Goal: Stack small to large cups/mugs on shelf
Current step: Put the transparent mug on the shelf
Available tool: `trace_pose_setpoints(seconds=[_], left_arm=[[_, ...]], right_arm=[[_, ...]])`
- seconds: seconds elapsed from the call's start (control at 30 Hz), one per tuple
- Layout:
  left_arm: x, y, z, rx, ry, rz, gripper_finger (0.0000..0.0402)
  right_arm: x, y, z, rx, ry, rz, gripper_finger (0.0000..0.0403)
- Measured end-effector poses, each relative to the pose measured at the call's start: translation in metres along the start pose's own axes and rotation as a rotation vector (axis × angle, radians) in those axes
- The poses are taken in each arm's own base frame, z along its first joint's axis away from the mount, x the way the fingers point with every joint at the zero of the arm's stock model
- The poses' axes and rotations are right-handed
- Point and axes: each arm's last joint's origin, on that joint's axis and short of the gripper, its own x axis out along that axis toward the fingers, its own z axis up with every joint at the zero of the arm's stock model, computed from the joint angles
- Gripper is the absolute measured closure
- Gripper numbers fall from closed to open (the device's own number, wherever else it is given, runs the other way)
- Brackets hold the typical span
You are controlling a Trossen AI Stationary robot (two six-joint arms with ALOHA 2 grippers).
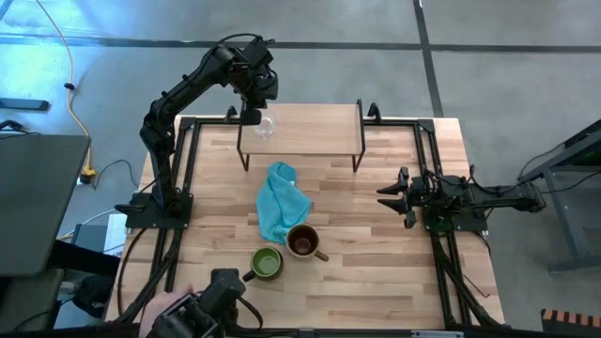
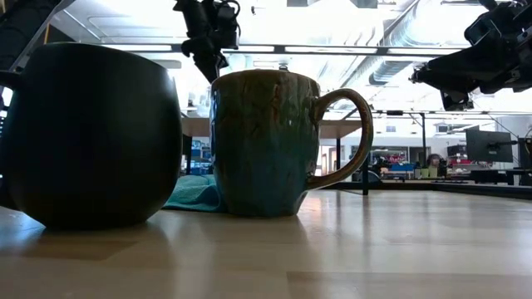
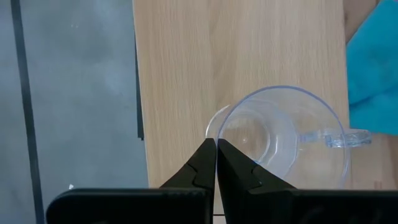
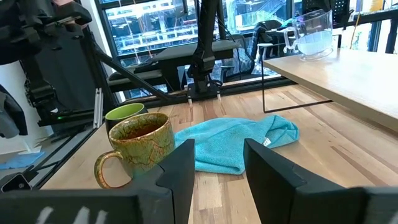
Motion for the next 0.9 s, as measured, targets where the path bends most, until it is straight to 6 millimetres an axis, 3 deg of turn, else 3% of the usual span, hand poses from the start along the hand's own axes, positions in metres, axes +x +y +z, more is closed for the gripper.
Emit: trace_pose_setpoints(seconds=[0.77,0.9], left_arm=[[0.0,0.0,0.0,0.02,0.0,0.0,0.0401],[0.0,-0.0001,0.0002,0.02,-0.006,-0.004,0.0385]], right_arm=[[0.0,0.0,0.0,0.002,0.0,-0.001,0.0275],[0.0,0.0,0.0,0.005,0.0,0.0,0.0275]])
